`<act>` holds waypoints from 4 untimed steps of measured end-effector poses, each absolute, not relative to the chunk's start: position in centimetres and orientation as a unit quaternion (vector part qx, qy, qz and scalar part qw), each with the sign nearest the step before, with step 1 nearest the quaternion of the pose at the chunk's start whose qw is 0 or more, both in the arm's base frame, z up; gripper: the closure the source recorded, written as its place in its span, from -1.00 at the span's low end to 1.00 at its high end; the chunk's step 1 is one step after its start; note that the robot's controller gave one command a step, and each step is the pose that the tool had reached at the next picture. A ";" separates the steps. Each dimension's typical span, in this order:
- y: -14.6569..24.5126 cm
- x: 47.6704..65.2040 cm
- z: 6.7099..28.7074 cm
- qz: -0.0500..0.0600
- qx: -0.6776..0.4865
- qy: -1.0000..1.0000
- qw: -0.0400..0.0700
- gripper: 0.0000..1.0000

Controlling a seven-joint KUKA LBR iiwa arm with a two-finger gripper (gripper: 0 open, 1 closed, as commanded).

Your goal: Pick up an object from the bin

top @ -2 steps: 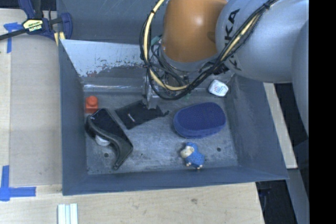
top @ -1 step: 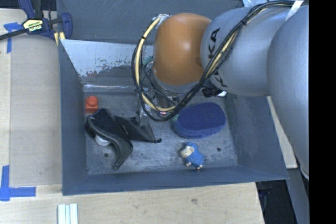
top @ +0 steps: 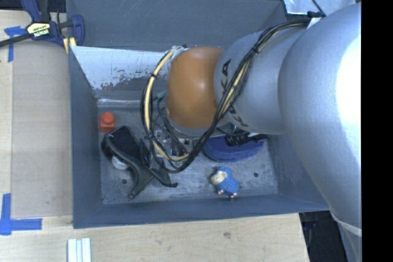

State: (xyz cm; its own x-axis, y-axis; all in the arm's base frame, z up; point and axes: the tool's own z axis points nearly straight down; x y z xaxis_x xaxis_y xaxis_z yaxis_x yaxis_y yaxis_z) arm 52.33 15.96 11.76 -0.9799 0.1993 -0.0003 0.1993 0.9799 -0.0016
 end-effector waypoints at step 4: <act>16.6 49.9 19.7 0.001 0.098 0.995 0.003 1.00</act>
Offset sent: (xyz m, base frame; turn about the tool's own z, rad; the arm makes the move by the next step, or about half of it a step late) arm -0.0154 0.0083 0.0498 0.0696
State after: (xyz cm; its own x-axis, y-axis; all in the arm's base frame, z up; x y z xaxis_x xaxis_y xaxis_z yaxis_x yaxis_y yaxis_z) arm 49.92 16.58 19.66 -0.9807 0.1955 -0.0062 0.1955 0.9807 0.0026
